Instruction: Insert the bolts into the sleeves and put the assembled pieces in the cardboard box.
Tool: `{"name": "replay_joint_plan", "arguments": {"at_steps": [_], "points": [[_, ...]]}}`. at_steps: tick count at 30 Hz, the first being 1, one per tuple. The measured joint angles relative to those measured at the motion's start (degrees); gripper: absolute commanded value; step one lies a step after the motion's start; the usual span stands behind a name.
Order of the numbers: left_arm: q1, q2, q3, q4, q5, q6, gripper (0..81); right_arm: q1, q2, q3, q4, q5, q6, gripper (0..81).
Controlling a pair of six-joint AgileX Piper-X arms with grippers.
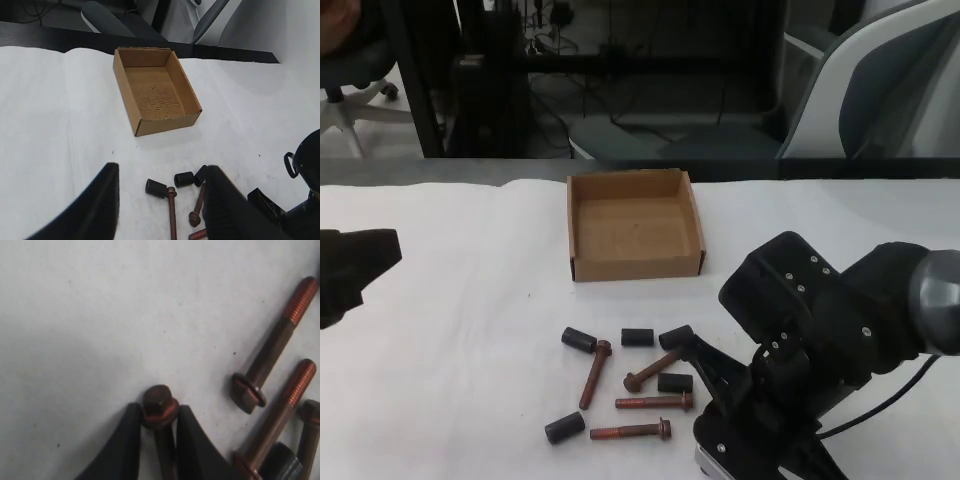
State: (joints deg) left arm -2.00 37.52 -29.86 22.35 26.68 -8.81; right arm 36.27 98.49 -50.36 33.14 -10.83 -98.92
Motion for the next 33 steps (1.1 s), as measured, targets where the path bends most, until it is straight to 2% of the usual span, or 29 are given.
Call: {"name": "replay_joint_plan", "arguments": {"at_steps": [6,11,18,24,27,33], "points": [[0.0,0.0,0.0,0.0,0.0,0.0,52.1,0.29,-0.76,0.0,-0.18,1.27,2.61,0.4],[0.0,0.0,0.0,0.0,0.0,0.0,52.1,0.37,-3.37,0.62,0.14,5.63,5.93,0.4],[0.0,-0.37,0.0,0.0,0.13,-4.1,52.1,0.37,-9.62,-4.15,0.82,0.14,14.27,0.4],[0.0,-2.61,0.0,0.23,0.21,-5.12,52.1,0.37,-13.24,-10.74,0.57,-1.24,32.46,0.4],[0.0,-3.35,0.0,0.23,0.21,-5.27,52.1,0.37,-15.14,-11.63,0.57,-2.1,47.64,0.4],[0.0,-3.37,-0.28,1.34,0.21,-1.79,52.1,0.37,-18.94,-11.59,1.51,-5.56,70.82,0.4]]}}
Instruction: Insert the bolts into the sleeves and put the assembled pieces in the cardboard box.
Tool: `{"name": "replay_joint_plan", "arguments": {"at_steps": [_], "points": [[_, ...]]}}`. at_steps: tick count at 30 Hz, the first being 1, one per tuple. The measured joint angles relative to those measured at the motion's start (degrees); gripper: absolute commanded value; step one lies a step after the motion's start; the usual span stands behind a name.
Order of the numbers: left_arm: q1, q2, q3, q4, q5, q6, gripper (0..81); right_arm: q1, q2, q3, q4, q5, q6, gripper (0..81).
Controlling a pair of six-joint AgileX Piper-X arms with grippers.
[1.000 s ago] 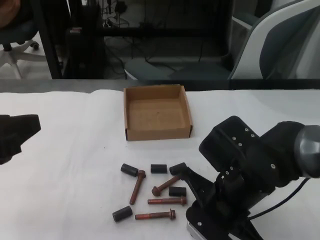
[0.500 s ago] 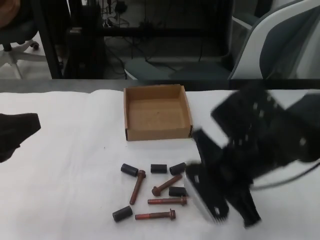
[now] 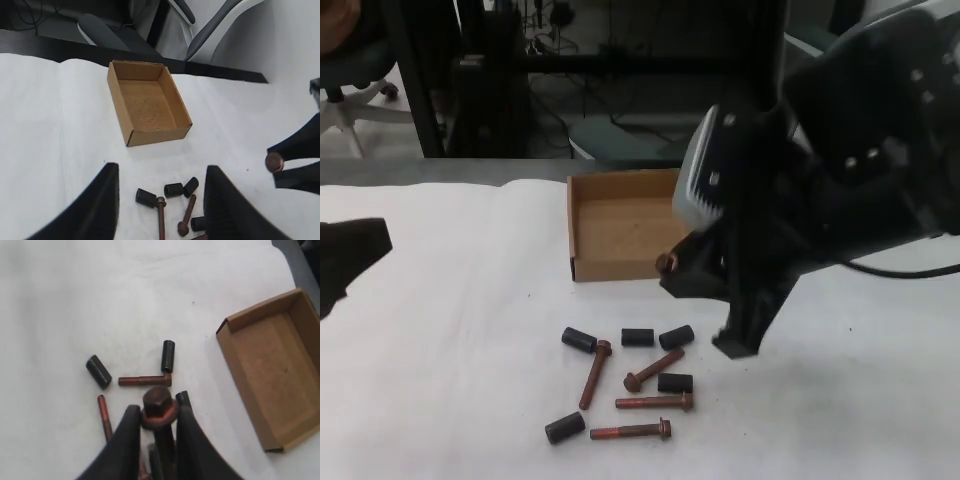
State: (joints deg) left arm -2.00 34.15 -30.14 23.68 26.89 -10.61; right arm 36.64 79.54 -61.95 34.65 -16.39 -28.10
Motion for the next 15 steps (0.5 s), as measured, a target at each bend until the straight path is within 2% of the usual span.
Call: {"name": "replay_joint_plan", "arguments": {"at_steps": [4,8,11,15], "points": [[0.0,1.24,-1.45,6.28,0.27,7.83,52.1,0.0,-2.87,0.49,2.56,-0.31,9.2,0.4],[-0.48,5.78,-3.89,14.87,0.87,16.54,52.1,0.0,-7.24,3.8,3.3,-0.27,14.74,0.4],[-2.47,9.59,-4.92,17.43,1.06,19.1,52.1,0.0,-10.89,7.54,3.64,-0.27,18.18,0.4],[-7.52,15.6,-6.89,18.92,1.07,21.19,52.1,0.0,-17.06,13.46,3.86,-0.27,22.75,0.4]]}}
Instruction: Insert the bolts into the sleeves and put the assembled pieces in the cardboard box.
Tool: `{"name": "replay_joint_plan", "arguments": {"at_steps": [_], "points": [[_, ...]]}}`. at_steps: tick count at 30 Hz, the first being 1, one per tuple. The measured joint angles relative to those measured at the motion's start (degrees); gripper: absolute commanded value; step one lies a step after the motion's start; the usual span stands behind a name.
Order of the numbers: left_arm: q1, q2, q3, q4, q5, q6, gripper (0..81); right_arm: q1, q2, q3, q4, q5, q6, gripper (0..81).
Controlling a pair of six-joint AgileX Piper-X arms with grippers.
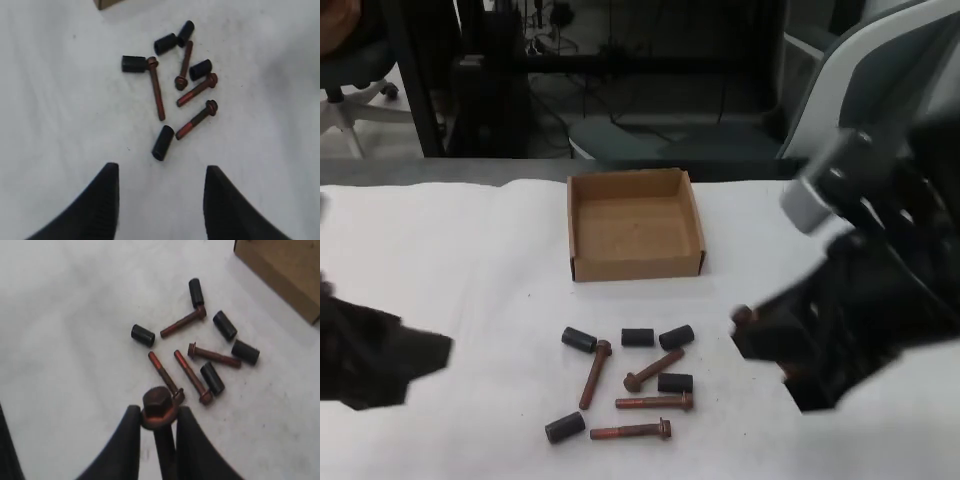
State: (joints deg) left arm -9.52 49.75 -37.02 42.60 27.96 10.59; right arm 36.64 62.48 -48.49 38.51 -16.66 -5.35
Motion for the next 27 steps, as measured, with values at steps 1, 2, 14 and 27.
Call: {"name": "replay_joint_plan", "arguments": {"at_steps": [1,2,14,27], "points": [[-2.6,3.06,-1.1,0.45,0.14,1.27,52.1,0.0,-1.51,1.49,0.09,0.0,1.19,0.4],[-4.59,5.44,-1.82,0.98,0.1,2.61,52.1,0.0,-3.19,2.69,0.05,0.0,2.17,0.4],[-20.75,30.96,-10.31,4.91,-14.31,15.9,52.1,0.0,-19.21,9.29,0.17,0.0,8.4,0.4],[-21.3,39.0,-17.72,2.46,-17.87,24.84,52.1,0.0,-21.27,9.44,0.17,-1.18,8.39,0.4]]}}
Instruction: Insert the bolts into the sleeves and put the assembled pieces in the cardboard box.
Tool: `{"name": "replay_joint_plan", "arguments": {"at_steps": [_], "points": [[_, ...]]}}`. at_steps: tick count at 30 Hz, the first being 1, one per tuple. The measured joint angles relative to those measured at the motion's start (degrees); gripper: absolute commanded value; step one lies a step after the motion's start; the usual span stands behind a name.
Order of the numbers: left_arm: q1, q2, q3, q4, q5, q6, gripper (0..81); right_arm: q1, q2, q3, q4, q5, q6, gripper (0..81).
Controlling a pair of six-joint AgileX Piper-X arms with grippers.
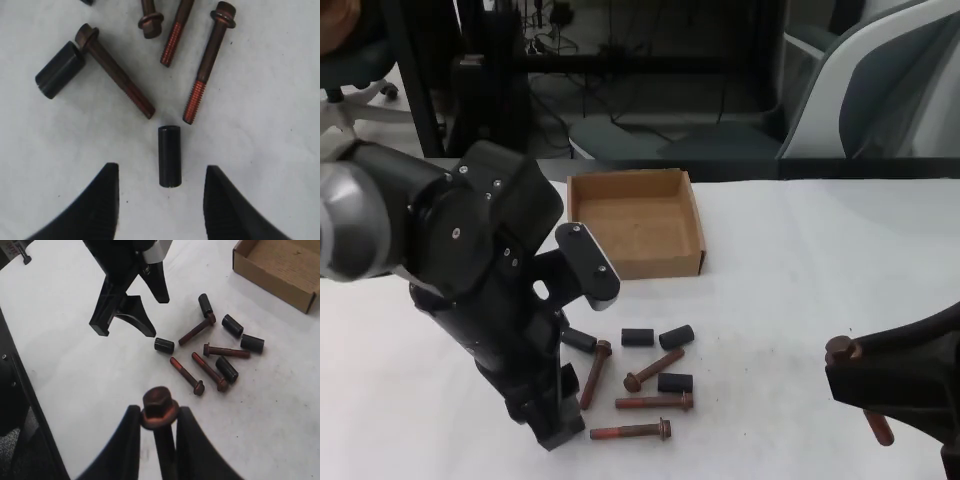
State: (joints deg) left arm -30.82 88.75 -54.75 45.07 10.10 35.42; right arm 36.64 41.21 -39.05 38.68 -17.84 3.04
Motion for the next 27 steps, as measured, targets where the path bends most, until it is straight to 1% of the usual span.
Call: {"name": "replay_joint_plan", "arguments": {"at_steps": [12,27], "points": [[-1.09,5.93,0.0,0.11,-0.11,0.77,52.1,0.0,0.0,0.0,0.0,-0.22,0.0,0.4],[-1.15,11.17,-0.31,-2.73,-1.15,0.77,52.1,0.0,0.0,0.0,0.0,-0.31,0.0,0.4]]}}
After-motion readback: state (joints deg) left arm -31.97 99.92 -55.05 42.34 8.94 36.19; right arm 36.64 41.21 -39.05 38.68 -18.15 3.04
